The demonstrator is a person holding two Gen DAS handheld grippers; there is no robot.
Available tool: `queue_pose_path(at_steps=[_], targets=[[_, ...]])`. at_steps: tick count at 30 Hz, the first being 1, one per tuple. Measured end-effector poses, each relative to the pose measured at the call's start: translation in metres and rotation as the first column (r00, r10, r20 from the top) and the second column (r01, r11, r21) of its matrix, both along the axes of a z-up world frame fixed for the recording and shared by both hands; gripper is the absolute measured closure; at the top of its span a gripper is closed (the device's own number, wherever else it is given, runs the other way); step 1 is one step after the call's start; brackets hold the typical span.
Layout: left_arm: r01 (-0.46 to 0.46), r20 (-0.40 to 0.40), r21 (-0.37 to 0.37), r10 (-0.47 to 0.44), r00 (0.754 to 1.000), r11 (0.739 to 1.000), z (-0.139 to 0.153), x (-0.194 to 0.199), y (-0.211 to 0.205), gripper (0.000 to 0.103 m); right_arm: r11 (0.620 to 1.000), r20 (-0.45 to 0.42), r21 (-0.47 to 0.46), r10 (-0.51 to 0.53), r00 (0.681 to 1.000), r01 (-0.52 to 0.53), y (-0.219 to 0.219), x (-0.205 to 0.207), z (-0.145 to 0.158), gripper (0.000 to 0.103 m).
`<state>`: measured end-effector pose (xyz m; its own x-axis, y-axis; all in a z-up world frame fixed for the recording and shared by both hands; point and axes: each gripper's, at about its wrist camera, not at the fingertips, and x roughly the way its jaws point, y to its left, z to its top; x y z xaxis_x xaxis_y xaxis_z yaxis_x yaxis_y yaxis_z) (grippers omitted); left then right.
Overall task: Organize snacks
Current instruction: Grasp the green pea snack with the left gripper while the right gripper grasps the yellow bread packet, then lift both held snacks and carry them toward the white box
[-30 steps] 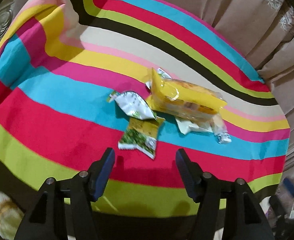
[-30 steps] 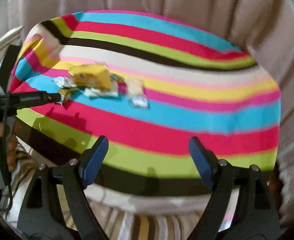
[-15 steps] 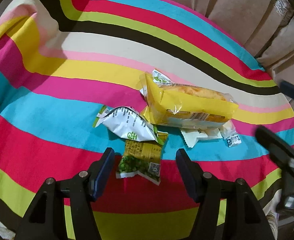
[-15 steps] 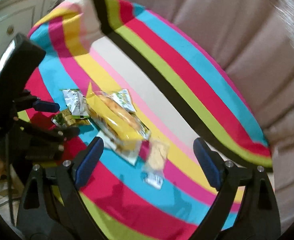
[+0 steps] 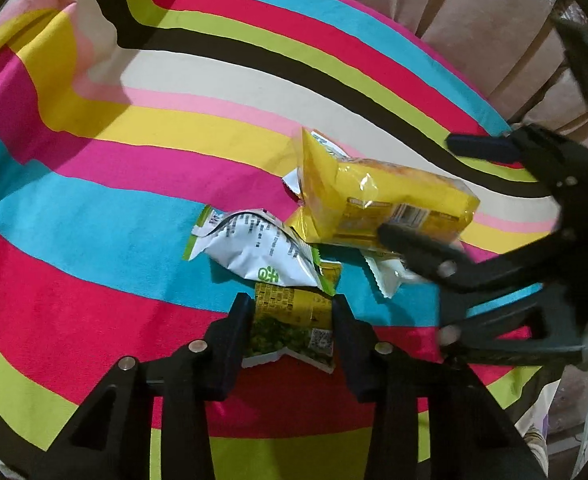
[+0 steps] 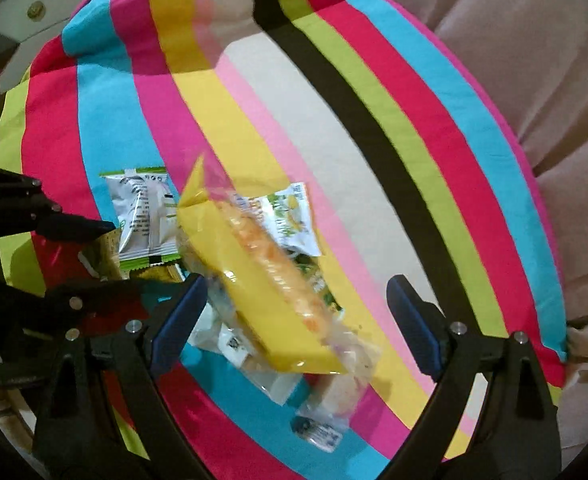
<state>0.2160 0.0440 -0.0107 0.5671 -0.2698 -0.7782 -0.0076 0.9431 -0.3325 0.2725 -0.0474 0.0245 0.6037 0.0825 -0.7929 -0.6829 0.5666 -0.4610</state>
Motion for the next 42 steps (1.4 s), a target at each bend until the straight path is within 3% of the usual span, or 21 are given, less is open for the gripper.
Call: queue_pose_path(at_steps=[1,3,9,15,21,30,42], targets=[[-0.001,0.001,-0.007,0.001,1.000,1.000,0.000,-0.001,0.001,0.064,1.000,-0.005,-0.003,0.005,1.000,-0.005,0.002,-0.001,-0.004,0.018],[-0.005,0.000,-0.012,0.005,1.000,1.000,-0.001,-0.001,0.001,0.064,1.000,-0.044,0.015,-0.005,0.999,0.006,0.004,-0.002,-0.011,0.036],[-0.007,0.005,-0.017,0.007,1.000,1.000,-0.001,-0.002,-0.001,0.067,0.997,-0.038,0.062,-0.035,0.999,0.037,0.001,-0.012,-0.013,0.061],[-0.005,0.016,-0.021,0.006,1.000,1.000,0.001,-0.014,-0.003,0.068,0.974,-0.074,0.184,-0.123,0.990,0.135,-0.022,-0.026,-0.004,0.063],[0.015,0.033,-0.033,-0.014,0.999,0.999,0.005,-0.028,-0.006,0.069,0.920,-0.124,0.304,-0.219,0.968,0.247,-0.054,-0.051,0.005,0.063],[0.038,0.048,-0.044,-0.036,0.998,0.998,0.014,-0.053,-0.012,0.069,0.854,-0.182,0.368,-0.322,0.929,0.368,-0.090,-0.094,0.003,0.063],[0.098,0.078,-0.030,-0.096,0.992,0.995,0.029,-0.088,-0.049,0.069,0.775,-0.176,0.400,-0.459,0.871,0.489,-0.143,-0.151,0.016,0.063]])
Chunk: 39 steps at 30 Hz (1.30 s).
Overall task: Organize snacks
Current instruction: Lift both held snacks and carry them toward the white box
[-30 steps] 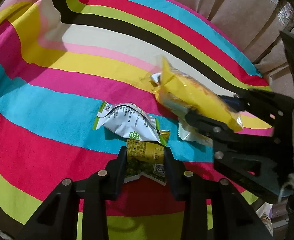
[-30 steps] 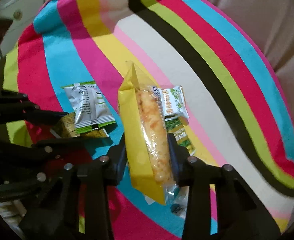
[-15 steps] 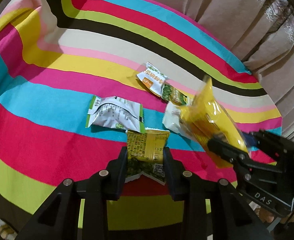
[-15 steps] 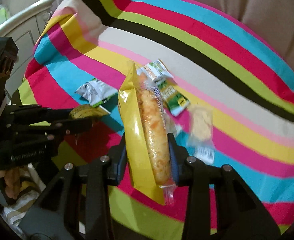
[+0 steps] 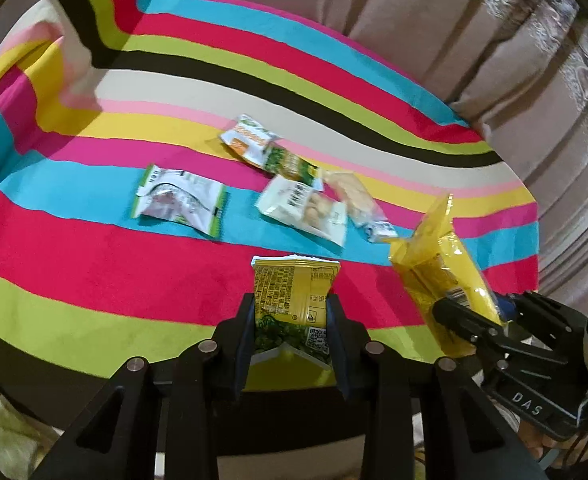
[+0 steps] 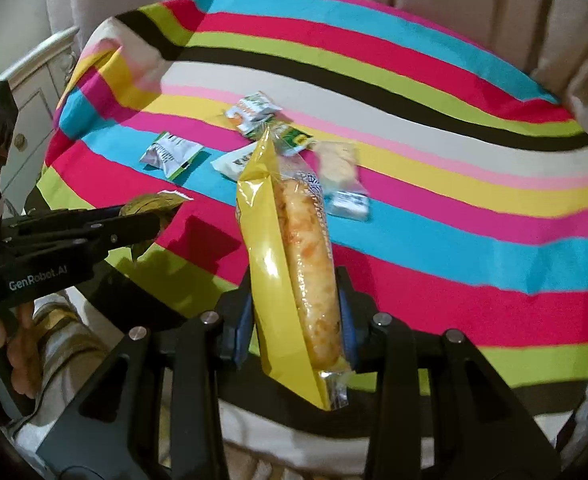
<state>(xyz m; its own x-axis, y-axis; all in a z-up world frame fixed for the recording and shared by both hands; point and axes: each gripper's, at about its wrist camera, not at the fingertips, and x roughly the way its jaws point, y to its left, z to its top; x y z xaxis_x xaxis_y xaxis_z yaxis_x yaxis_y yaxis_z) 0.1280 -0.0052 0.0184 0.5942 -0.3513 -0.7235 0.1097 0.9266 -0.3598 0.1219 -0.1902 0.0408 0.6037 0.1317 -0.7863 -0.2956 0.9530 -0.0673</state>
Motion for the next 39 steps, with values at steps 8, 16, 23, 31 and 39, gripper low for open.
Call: queue_pose_path(at_steps=[8,16,23,31,39], targets=[[0.053,0.021,0.018,-0.053,0.998,0.998,0.013,-0.020,-0.029,0.069,0.995,0.014,-0.004,-0.100,0.995,0.100,-0.037,-0.029,0.009,0.063],[0.142,0.038,0.037,-0.144,0.989,0.989,0.024,-0.037,-0.070,0.069,0.978,0.009,0.002,-0.207,0.978,0.207,-0.081,-0.054,0.015,0.063],[0.231,0.047,0.056,-0.234,0.971,0.971,0.029,-0.052,-0.108,0.069,0.959,0.022,0.042,-0.282,0.959,0.281,-0.121,-0.077,0.020,0.064],[0.315,0.065,0.063,-0.319,0.946,0.947,0.036,-0.070,-0.146,0.069,0.925,0.038,0.072,-0.375,0.926,0.372,-0.164,-0.105,0.033,0.064],[0.443,0.085,0.055,-0.446,0.891,0.895,0.042,-0.098,-0.194,0.069,0.868,-0.002,0.065,-0.493,0.870,0.492,-0.215,-0.142,0.019,0.064]])
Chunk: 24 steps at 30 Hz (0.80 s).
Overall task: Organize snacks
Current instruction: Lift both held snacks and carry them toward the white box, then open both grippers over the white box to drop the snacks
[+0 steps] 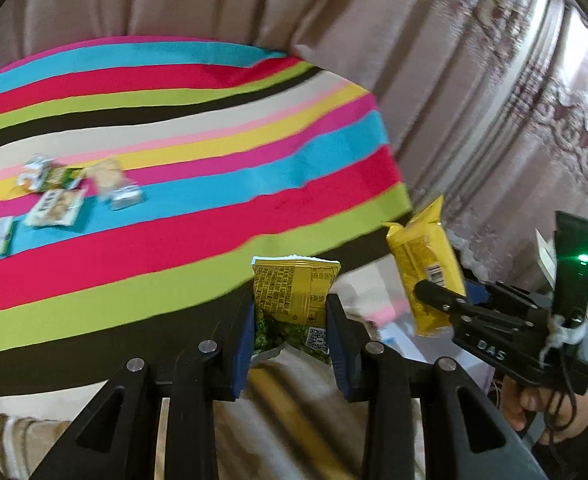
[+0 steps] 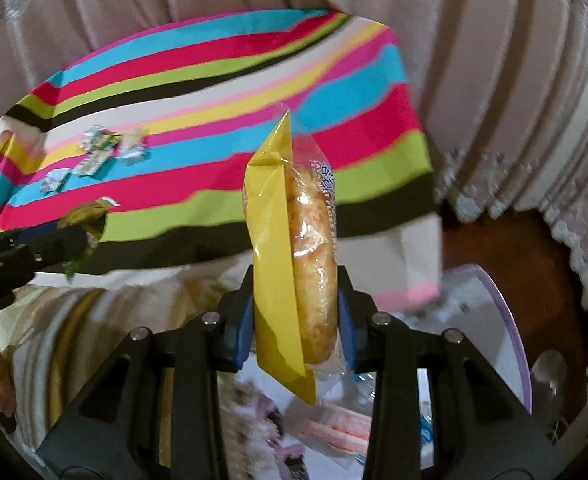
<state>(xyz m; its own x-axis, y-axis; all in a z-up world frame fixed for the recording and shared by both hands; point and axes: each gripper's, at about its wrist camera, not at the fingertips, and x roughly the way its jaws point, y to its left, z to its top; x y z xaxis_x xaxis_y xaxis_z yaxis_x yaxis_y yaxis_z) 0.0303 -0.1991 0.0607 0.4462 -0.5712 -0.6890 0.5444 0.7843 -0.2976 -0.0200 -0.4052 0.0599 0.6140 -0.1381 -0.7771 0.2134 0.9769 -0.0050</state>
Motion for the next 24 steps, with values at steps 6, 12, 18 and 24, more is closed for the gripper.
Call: queue_pose_path(at_steps=[6,12,18,24], targets=[[0.098,-0.001,0.004,-0.098,0.995,0.995,0.000,-0.019,-0.034,0.069,0.995,-0.037,0.007,-0.102,0.994,0.102,-0.041,-0.027,-0.011,0.064],[0.184,-0.007,0.003,-0.184,0.983,0.983,0.000,-0.037,-0.062,0.069,0.984,-0.056,0.015,-0.176,0.983,0.177,-0.070,-0.047,-0.018,0.064],[0.274,-0.030,-0.007,-0.274,0.961,0.962,-0.002,-0.050,-0.089,0.065,0.972,-0.056,0.001,-0.233,0.971,0.233,-0.087,-0.059,-0.017,0.054],[0.263,-0.042,-0.015,-0.263,0.964,0.965,-0.004,-0.048,-0.086,0.053,0.968,-0.029,-0.005,-0.250,0.968,0.250,-0.091,-0.061,-0.009,0.033]])
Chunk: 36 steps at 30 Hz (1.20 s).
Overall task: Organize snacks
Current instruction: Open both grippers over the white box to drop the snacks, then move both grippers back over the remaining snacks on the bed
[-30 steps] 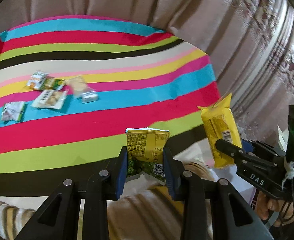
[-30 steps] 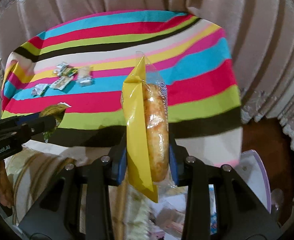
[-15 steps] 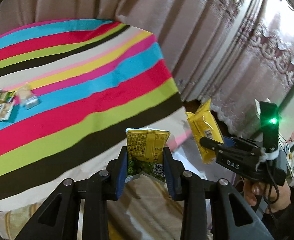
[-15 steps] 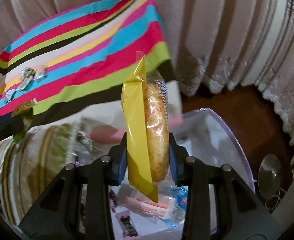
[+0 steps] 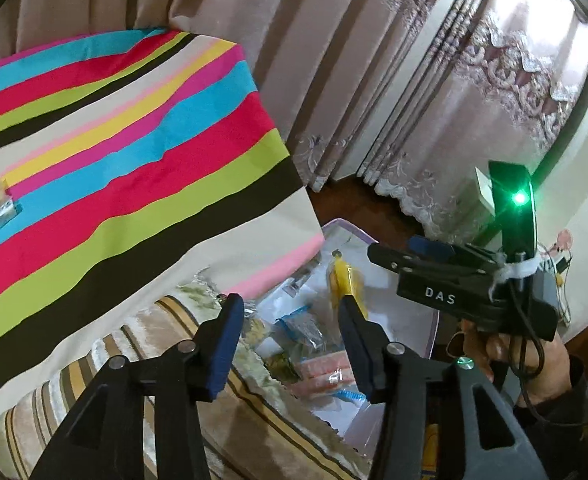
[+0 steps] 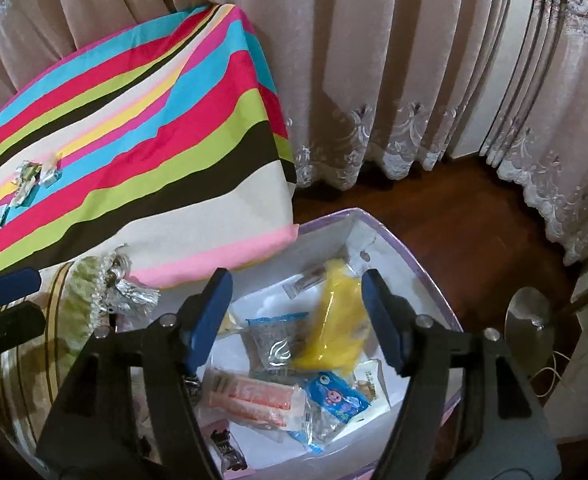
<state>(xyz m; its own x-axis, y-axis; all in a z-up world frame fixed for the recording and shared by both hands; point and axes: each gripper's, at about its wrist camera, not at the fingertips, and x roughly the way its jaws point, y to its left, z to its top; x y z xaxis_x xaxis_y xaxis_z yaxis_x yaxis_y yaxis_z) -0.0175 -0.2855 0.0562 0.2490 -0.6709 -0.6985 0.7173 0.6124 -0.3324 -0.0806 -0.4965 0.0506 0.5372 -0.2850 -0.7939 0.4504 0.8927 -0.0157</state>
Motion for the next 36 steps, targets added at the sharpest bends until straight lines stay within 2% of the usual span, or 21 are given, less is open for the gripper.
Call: queue_pose_path(at_steps=[6,11,17,21,23,26,30,33,36], targets=[[-0.070,-0.014,-0.004,0.069,0.997,0.998,-0.003,0.013,0.017,0.053,1.000,-0.004,0.009,0.025,1.000,-0.025,0.010,0.004,-0.001,0.033],[-0.137,0.008,0.000,0.137,0.990,0.991,-0.003,0.024,0.029,0.053,0.998,-0.002,0.024,0.059,0.998,-0.059,0.023,0.011,-0.002,0.033],[-0.227,-0.012,-0.001,0.226,0.974,0.974,-0.006,0.045,0.059,0.053,0.992,-0.007,0.036,0.118,0.993,-0.118,0.048,0.026,-0.004,0.033],[-0.314,-0.045,0.005,0.314,0.948,0.949,-0.013,0.063,0.093,0.052,0.985,-0.008,0.026,0.170,0.985,-0.170,0.073,0.038,-0.003,0.033],[-0.365,-0.058,0.003,0.365,0.929,0.931,-0.016,0.073,0.115,0.052,0.980,-0.008,0.021,0.199,0.980,-0.199,0.085,0.045,-0.003,0.033],[-0.455,-0.085,0.001,0.453,0.887,0.890,-0.021,0.087,0.148,0.052,0.969,0.003,0.039,0.245,0.970,-0.245,0.103,0.057,-0.002,0.033],[-0.572,-0.125,0.022,0.570,0.812,0.820,-0.034,0.107,0.193,0.052,0.951,0.021,0.076,0.297,0.955,-0.298,0.124,0.074,0.000,0.032],[-0.651,-0.156,0.052,0.650,0.744,0.757,-0.045,0.123,0.228,0.052,0.939,0.028,0.105,0.326,0.945,-0.327,0.138,0.089,0.000,0.026],[-0.711,-0.191,0.067,0.708,0.680,0.700,-0.054,0.136,0.261,0.052,0.928,0.027,0.131,0.350,0.937,-0.350,0.153,0.106,0.000,0.026]])
